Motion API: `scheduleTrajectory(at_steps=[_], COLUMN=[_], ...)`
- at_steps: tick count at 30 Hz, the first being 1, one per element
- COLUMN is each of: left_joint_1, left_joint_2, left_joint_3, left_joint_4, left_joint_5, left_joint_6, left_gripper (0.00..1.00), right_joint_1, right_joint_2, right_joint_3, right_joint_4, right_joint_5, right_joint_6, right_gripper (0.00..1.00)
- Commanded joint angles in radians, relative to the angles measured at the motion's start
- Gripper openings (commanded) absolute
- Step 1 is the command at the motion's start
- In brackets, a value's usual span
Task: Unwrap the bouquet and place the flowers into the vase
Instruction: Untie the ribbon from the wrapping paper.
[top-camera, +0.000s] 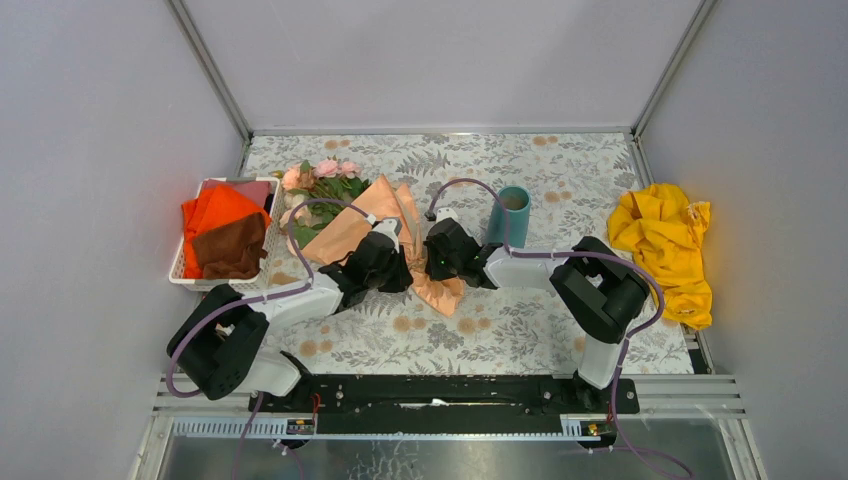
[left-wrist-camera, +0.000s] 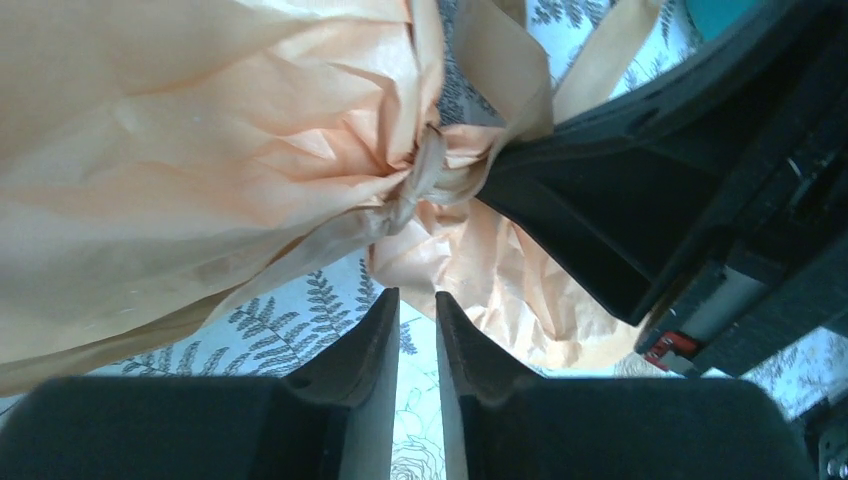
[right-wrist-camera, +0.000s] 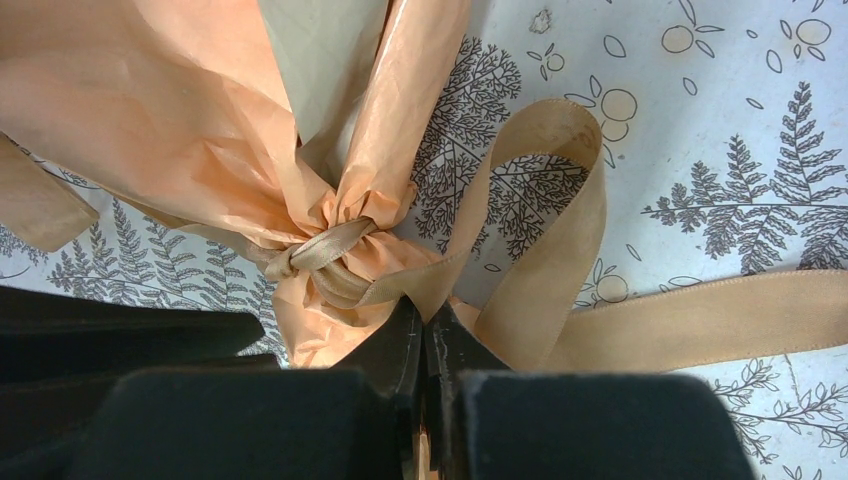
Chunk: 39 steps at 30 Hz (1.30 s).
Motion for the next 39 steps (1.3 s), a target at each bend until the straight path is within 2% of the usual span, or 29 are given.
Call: scheduleTrajectory(at_steps=[1, 5, 14, 21, 28, 32, 36, 39], left_joint_1=[-0.007, -0.006, -0.007, -0.006, -0.006, -0.007, -0.007, -0.006], left_joint_2=[0.012, 0.036, 0.028, 0.049, 0.091, 0.117, 0.129, 0.1], left_joint_3=[0.021, 0.022, -0.018, 0.02, 0.023, 0.037, 0.05, 0.052], left_joint_4=[0.049, 0.057, 0.18, 0.185, 0.229, 0.244, 0.224, 0.173], left_joint_5=[-0.126, -0.193, -0.228, -0.201, -0.115, -0.085, -0.092, -0.147], left_joint_6=[-0.01, -0.015, -0.061, -0.037, -0.043, -0.044, -0.042, -0.049], left_gripper=[0.3, 0.39, 0.44, 0.47, 0.46, 0.36, 0.11, 0.0], right_joint_1=[-0.008, -0.009, -0.008, -0.008, -0.009, -0.008, -0.009, -0.008], right_joint_2=[-0.002, 0.0, 0.005, 0.008, 0.008, 0.009, 0.008, 0.01], right_joint_3=[-0.01, -0.007, -0.016, -0.021, -0.024, -0.027, -0.033, -0.035], right_joint_4=[-0.006, -0.004, 0.004, 0.009, 0.014, 0.019, 0.021, 0.012], right_joint_5=[-0.017, -0.025, -0.039, -0.047, -0.056, -0.06, -0.056, -0.036], right_joint_6=[0.004, 0.004, 0.007, 0.011, 0.015, 0.015, 0.018, 0.024], right_gripper=[0.04, 0.07, 0.07, 0.07, 0.07, 0.06, 0.03, 0.01])
